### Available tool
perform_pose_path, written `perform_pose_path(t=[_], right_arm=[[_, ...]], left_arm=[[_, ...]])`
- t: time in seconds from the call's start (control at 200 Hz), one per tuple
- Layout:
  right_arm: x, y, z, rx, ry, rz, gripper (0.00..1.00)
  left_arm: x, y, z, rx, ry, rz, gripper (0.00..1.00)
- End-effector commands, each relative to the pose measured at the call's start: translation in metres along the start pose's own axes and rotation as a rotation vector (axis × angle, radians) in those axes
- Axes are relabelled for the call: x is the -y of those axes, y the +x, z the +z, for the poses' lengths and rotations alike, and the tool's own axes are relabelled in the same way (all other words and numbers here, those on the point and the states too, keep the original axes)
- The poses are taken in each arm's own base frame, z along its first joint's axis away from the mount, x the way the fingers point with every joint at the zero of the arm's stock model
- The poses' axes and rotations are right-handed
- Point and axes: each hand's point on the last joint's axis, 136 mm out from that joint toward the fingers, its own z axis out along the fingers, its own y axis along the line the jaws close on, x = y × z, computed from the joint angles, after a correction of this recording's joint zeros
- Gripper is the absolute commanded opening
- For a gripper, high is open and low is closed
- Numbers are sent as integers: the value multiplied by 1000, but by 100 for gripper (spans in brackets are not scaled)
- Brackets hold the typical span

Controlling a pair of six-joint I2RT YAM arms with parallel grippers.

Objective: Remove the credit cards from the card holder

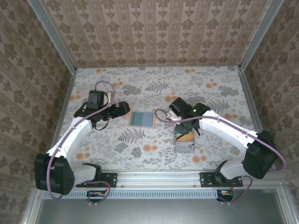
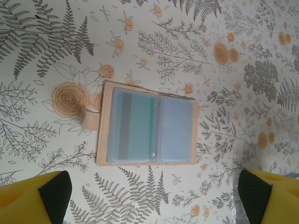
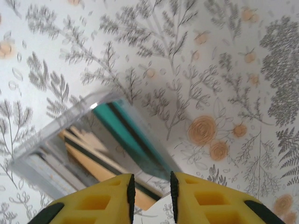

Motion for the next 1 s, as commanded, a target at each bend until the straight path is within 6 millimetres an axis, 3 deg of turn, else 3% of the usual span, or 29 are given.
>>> perform_pose_path(t=[0.0, 0.31, 0.995], right_arm=[[-8, -5, 3, -32, -67, 116, 28], [-1, 4, 22, -141, -67, 216, 24], [3, 43, 23, -238, -20, 283, 25]], left_arm=[[-1, 3, 1, -21, 3, -17, 96], [-2, 4, 0, -22, -4, -12, 96], [-1, 2, 2, -22, 6, -11, 96]])
